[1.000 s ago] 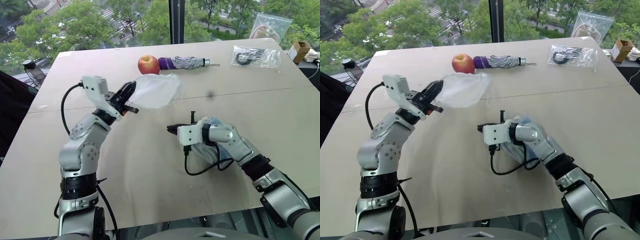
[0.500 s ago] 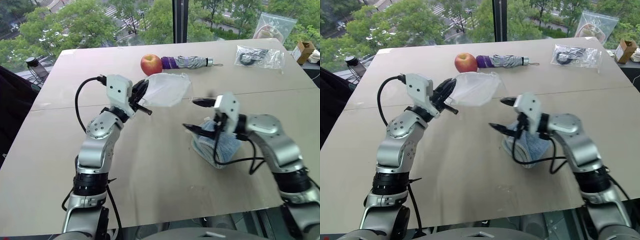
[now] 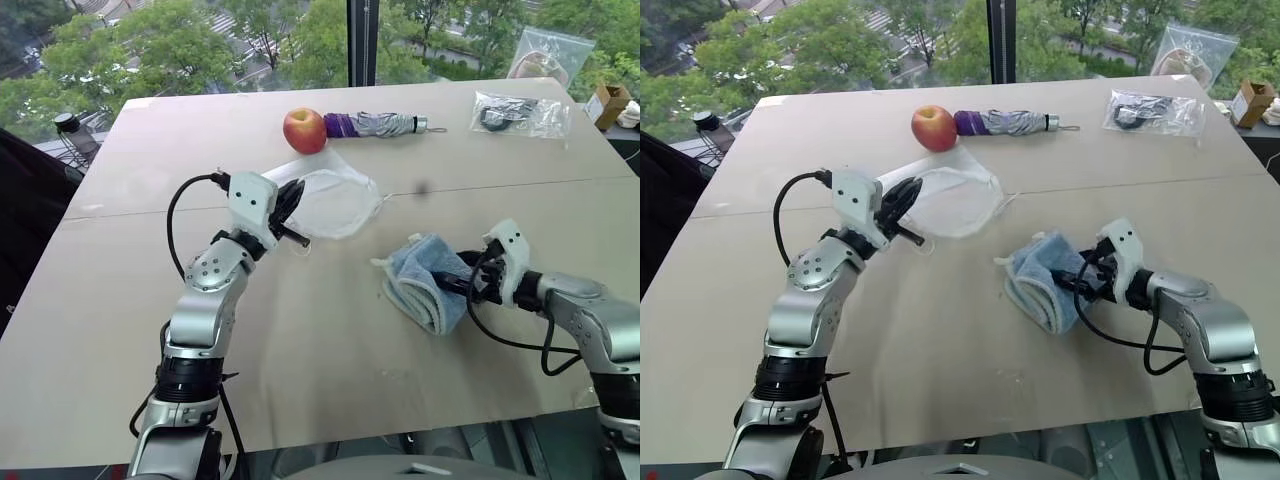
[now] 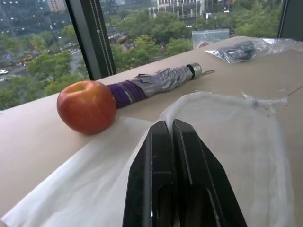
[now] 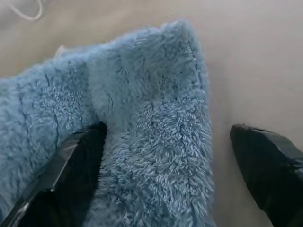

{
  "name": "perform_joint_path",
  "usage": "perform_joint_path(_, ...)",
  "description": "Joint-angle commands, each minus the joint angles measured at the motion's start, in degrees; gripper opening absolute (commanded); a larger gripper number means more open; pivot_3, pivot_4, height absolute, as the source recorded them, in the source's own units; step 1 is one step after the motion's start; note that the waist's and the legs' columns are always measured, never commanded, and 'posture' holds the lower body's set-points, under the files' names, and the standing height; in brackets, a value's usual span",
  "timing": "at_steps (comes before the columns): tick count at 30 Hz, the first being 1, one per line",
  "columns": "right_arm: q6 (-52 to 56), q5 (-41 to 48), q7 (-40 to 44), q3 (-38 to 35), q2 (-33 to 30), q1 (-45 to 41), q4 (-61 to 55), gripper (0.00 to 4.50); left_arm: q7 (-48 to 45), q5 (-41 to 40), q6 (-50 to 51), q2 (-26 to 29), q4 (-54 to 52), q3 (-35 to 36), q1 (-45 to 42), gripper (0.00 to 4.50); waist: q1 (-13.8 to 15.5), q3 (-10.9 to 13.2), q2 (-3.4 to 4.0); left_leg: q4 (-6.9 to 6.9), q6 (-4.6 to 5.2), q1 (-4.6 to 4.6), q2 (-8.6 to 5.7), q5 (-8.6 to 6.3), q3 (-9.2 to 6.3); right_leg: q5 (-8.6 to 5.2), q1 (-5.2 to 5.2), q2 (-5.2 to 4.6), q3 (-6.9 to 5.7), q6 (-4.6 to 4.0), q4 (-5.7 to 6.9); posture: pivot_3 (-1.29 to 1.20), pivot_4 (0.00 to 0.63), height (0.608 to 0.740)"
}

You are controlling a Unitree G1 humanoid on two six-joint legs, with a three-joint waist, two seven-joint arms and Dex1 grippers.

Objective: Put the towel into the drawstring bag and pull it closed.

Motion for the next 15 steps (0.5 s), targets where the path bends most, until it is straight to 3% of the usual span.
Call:
perform_joint_path(1,1.2,-0.2,2.3,6.5,-0.2,0.4,1.2,4.46,0.0,0.7,-1.5,-0.1,-1.7,0.3,0.3,0.0,-0.3,0.0,0.0,0.0,0.02,0.1,0.05,-0.02,0.01,0.0,0.12,0.04,-0.01,0.0,0.0,0.0,0.15,0.74)
perform_joint_path(8,-8.5,-9.0,11.1,19.9,-9.9,2.1,0.5,4.46,1.0,1.5,-1.6,-0.3,-3.2,1.0,2.3,0.0,-0.8,-0.1,-0.18,-0.04,-0.12,0.21,0.44,-0.09,-0.07,-0.01,0.25,0.27,-0.26,-0.02,-0.07,0.0,0.15,0.74)
perform_joint_path(13,-10.0,-8.0,12.9,19.1,-8.6,1.5,2.4,4.46,1.1,1.8,-1.6,-0.4,-3.4,1.1,2.7,0.0,-0.9,-0.5,-0.58,-0.06,-0.37,0.2,0.5,-0.04,-0.08,0.01,0.29,0.34,-0.24,-0.05,-0.29,0.0,0.15,0.74)
perform_joint_path(15,-10.5,-6.8,13.5,17.6,-7.6,1.1,3.2,4.08,1.2,1.9,-1.7,-0.5,-3.1,1.0,2.4,0.0,-1.0,-0.5,-0.66,-0.07,-0.38,0.2,0.53,-0.06,-0.07,0.02,0.3,0.38,-0.22,-0.06,-0.36,0.0,0.15,0.74)
